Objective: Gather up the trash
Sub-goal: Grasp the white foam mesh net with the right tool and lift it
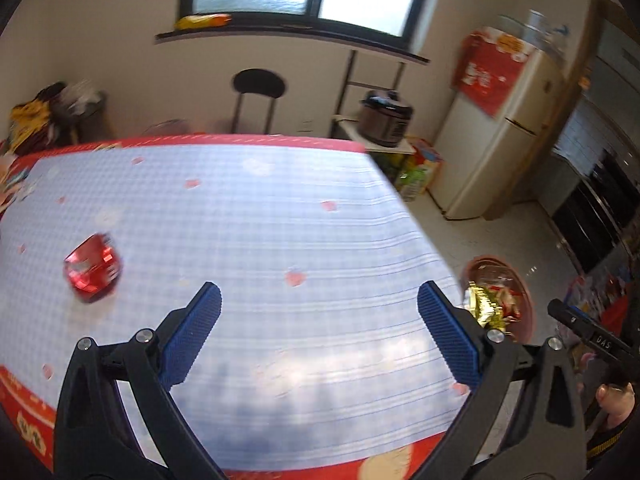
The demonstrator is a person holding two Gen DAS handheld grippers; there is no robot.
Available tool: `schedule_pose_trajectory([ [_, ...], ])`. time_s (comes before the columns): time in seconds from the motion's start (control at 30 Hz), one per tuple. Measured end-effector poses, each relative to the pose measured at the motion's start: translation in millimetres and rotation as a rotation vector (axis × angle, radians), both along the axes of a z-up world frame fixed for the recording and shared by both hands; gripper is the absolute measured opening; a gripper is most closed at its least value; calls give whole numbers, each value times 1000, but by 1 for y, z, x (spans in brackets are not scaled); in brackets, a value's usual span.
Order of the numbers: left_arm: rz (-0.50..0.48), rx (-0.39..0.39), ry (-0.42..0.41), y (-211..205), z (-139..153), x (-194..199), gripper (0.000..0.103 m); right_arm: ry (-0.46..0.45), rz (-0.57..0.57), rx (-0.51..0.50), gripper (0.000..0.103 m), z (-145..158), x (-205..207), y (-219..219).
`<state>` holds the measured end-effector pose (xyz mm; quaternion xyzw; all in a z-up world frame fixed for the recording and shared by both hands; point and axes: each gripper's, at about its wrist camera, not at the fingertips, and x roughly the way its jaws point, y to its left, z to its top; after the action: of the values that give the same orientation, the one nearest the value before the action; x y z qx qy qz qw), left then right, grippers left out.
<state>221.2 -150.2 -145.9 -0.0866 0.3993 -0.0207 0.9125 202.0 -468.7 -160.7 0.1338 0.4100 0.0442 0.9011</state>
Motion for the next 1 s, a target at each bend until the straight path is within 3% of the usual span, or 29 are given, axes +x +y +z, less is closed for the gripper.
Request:
schedule_pose_trajectory([
  [0.23, 197, -31, 62, 125, -24, -54, 97, 50, 157, -5, 98, -10, 5, 101],
  [0.47, 338, -83, 138, 213, -64, -111, 97, 118, 279, -39, 98, -22, 4, 190],
  [0.77, 432, -147, 205, 273, -103, -153, 97, 214, 485, -124, 98, -52, -15, 306],
  [1.0, 418, -149, 219, 297, -110, -162, 97, 304, 617, -139, 98, -78, -34, 371],
])
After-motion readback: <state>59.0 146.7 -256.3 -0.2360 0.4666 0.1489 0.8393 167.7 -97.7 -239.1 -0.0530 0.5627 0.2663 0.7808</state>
